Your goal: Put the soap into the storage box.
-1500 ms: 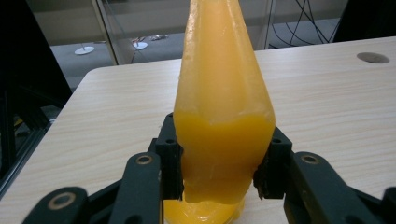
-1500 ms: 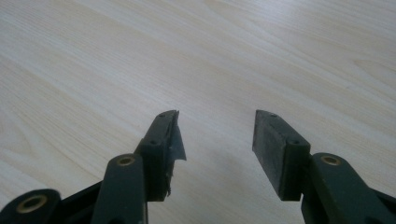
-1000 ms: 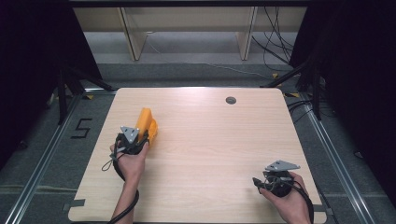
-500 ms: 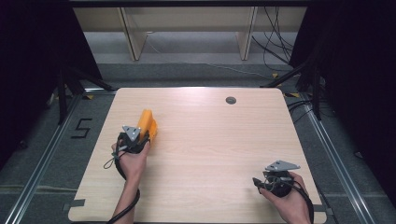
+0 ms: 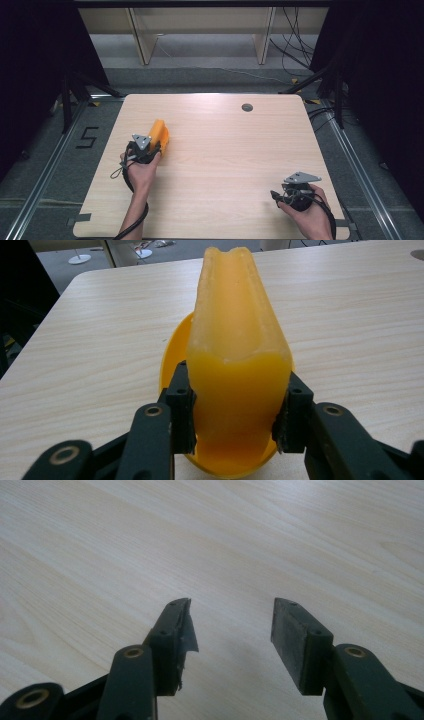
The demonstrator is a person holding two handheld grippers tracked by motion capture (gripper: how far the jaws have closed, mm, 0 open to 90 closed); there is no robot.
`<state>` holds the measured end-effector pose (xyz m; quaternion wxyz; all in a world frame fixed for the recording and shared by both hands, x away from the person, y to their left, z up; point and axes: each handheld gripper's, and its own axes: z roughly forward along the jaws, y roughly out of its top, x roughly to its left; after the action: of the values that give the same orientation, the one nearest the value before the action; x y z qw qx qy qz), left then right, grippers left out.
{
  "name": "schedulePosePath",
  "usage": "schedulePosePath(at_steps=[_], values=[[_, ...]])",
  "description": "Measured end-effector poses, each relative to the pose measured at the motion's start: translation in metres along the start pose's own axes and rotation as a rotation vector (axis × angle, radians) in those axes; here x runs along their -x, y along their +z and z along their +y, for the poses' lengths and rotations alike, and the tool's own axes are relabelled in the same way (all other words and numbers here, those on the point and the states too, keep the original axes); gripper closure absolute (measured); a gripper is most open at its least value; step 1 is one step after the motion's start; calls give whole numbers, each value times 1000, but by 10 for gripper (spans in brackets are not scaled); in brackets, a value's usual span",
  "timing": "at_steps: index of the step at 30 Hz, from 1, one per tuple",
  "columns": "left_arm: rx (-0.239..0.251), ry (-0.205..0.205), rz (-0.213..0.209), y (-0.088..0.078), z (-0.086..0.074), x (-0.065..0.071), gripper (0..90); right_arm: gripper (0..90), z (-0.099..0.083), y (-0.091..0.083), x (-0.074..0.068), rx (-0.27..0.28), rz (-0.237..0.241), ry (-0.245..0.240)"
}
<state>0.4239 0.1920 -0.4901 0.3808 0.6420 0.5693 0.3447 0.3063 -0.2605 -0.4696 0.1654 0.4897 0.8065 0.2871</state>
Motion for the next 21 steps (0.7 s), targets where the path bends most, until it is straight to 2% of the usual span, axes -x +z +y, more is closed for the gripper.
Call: schedulePosePath(at_steps=[4, 7, 8, 9, 13, 15, 17, 18, 19, 21], values=[[12, -8, -16, -4, 1, 0, 573, 500, 0, 0, 0, 0, 1, 1], [45, -1, -8, -13, 9, 1, 442, 498, 0, 0, 0, -2, 2, 2], [55, 3, -5, -16, 11, 1, 442, 498, 0, 0, 0, -2, 2, 2], [71, 6, -4, -22, 15, 2, 399, 498, 0, 0, 0, -1, 2, 1], [73, 1, -1, -32, 17, 2, 334, 496, 0, 0, 0, 1, 2, 0], [88, -3, 11, -43, 17, 2, 305, 495, 0, 0, 0, -1, 4, 0], [91, -5, 13, -48, 17, 2, 297, 495, 0, 0, 0, 2, 2, 1], [98, -7, 5, -51, 17, 2, 293, 495, 0, 0, 0, 1, 2, 2], [105, -27, -9, -54, 16, 2, 284, 495, 0, 0, 0, 1, 2, 1], [114, -25, -6, -63, 13, 2, 281, 495, 0, 0, 0, 0, 1, 1]])
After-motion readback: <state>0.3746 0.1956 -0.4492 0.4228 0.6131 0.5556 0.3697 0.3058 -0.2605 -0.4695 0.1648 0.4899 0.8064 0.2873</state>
